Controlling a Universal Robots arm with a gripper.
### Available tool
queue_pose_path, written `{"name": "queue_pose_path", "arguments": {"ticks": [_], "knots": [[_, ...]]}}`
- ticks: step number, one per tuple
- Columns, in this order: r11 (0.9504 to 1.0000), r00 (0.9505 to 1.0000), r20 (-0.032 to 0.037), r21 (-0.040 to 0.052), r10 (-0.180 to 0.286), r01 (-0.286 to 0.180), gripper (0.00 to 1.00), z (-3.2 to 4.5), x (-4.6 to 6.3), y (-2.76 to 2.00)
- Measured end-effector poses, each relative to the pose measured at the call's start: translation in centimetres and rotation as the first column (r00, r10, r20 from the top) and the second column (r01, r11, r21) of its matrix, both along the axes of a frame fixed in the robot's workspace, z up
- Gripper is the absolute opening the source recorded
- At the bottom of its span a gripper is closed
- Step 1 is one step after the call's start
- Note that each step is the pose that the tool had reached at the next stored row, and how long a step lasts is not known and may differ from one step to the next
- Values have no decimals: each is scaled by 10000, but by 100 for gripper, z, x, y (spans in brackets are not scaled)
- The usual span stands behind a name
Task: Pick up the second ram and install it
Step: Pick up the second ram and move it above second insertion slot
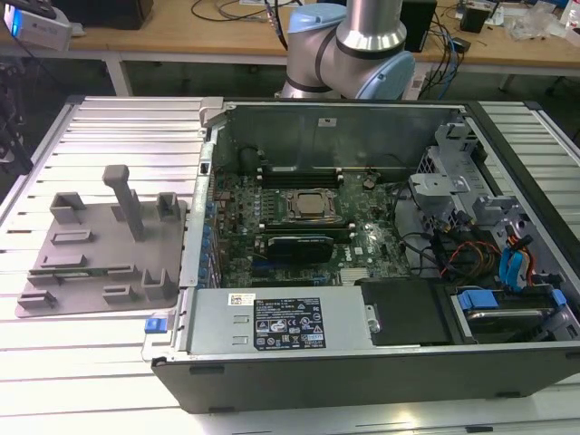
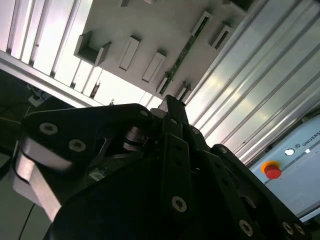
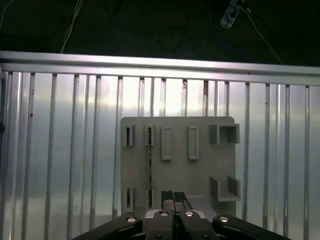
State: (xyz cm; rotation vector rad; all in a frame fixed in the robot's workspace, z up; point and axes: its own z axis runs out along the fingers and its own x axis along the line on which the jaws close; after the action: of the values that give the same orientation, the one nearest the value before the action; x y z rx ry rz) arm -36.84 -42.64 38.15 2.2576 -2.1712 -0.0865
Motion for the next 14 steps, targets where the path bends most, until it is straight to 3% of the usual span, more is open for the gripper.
{"name": "queue_pose_path", "arguments": {"ticks": [6, 9, 14], "knots": [[10000, 10000, 1, 26, 0, 0, 9, -1, 0, 0], [10000, 10000, 1, 41, 1, -1, 28, -2, 0, -1], [10000, 10000, 1, 43, 1, -1, 28, -79, -3, -1]]}}
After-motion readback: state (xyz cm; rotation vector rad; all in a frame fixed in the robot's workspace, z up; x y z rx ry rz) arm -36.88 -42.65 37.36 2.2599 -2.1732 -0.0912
